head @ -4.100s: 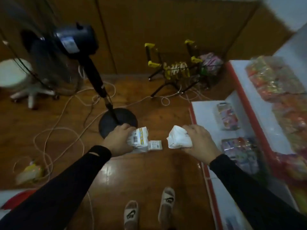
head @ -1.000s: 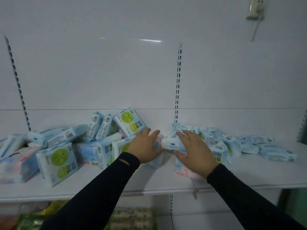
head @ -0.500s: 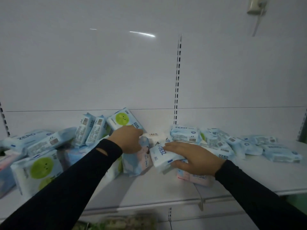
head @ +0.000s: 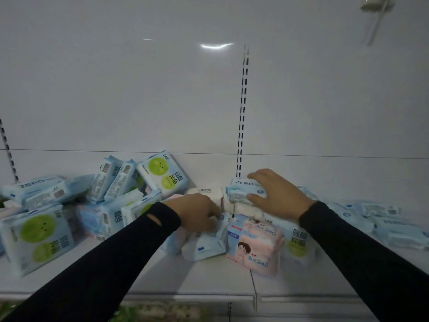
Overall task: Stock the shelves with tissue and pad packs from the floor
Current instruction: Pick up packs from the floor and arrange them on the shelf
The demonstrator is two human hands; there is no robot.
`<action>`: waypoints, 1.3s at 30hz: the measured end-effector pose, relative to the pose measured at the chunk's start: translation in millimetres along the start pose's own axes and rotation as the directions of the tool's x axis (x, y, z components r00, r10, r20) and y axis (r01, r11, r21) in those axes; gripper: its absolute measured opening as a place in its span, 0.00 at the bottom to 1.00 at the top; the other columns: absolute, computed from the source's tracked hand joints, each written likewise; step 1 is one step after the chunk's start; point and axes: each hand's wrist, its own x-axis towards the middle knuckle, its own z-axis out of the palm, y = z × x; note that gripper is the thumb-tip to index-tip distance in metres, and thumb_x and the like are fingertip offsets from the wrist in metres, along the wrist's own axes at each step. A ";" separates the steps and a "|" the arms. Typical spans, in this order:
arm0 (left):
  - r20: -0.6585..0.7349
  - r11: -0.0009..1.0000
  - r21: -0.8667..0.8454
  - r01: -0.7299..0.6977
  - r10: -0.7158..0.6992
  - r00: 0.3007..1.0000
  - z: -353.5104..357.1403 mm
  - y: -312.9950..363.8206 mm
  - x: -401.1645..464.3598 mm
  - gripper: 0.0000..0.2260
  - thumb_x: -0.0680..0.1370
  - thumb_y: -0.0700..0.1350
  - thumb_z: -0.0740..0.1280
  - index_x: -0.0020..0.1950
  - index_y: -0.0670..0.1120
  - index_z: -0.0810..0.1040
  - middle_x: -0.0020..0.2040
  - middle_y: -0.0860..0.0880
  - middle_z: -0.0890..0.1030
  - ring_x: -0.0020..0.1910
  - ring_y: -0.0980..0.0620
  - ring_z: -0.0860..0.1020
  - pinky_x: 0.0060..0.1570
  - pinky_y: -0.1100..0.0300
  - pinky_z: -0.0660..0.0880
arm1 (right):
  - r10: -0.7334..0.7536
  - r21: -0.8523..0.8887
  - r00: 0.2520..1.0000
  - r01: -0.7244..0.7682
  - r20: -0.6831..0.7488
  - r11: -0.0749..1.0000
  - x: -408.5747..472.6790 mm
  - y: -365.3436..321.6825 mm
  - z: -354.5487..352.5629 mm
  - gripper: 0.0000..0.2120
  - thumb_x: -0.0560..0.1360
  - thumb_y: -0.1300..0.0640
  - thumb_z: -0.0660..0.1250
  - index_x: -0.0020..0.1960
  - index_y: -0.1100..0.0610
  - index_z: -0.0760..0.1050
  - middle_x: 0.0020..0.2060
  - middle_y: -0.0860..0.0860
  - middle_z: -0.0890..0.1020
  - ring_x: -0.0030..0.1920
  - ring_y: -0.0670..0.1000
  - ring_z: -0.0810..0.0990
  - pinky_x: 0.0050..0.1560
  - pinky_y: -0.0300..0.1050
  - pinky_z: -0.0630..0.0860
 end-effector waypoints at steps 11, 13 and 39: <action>-0.040 0.962 -0.011 0.271 -0.272 0.962 -4.7 -19.4 64.1 0.24 0.78 0.50 0.64 0.73 0.48 0.65 0.69 0.44 0.70 0.66 0.44 0.70 0.62 0.53 0.69 | 0.201 -0.177 0.946 -0.158 0.256 0.971 5.9 67.9 -1.3 0.22 0.80 0.42 0.55 0.70 0.51 0.64 0.55 0.54 0.78 0.53 0.54 0.77 0.52 0.47 0.73; 0.005 0.957 0.019 0.290 -0.290 0.957 1.0 -19.2 73.0 0.24 0.77 0.52 0.64 0.71 0.48 0.66 0.66 0.43 0.73 0.62 0.43 0.73 0.56 0.54 0.71 | 0.265 -0.273 0.931 -0.194 0.253 0.942 -1.9 77.7 -8.3 0.19 0.79 0.44 0.56 0.66 0.52 0.67 0.51 0.53 0.77 0.49 0.53 0.76 0.45 0.45 0.71; -0.539 0.952 -0.278 0.125 -0.263 0.800 -55.4 -21.7 0.6 0.27 0.71 0.50 0.72 0.68 0.47 0.69 0.61 0.45 0.73 0.59 0.44 0.71 0.58 0.52 0.69 | -0.016 0.107 0.999 0.012 0.040 0.994 38.4 12.1 -11.7 0.24 0.70 0.36 0.67 0.56 0.53 0.74 0.50 0.51 0.79 0.49 0.52 0.77 0.56 0.54 0.73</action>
